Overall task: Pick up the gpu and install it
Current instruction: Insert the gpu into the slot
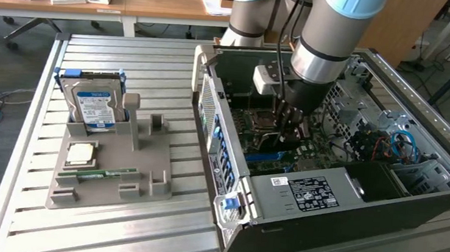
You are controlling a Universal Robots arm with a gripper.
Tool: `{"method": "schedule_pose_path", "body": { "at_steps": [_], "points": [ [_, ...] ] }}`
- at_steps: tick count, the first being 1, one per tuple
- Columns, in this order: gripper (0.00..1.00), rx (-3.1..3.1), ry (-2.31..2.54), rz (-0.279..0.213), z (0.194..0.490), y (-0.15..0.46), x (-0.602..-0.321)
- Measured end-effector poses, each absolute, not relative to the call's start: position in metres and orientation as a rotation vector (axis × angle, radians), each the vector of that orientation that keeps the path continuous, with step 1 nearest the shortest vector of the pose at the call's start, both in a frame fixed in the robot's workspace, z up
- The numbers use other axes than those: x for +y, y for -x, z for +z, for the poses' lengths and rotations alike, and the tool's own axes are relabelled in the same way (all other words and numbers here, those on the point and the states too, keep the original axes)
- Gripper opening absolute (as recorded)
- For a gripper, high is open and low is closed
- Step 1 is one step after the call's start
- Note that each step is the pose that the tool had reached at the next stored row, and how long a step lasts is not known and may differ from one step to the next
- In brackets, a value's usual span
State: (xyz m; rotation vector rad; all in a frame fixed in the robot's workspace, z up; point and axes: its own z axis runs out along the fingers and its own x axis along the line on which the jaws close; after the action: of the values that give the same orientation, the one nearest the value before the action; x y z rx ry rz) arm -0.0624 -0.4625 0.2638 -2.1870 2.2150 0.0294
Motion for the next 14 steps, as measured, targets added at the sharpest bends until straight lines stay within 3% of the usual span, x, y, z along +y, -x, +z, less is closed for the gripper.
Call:
{"method": "schedule_pose_path", "body": {
  "at_steps": [14],
  "points": [
    [0.26, 2.216, 2.186, 0.029, 0.2607, 0.0631, -0.4625]
  ]
}}
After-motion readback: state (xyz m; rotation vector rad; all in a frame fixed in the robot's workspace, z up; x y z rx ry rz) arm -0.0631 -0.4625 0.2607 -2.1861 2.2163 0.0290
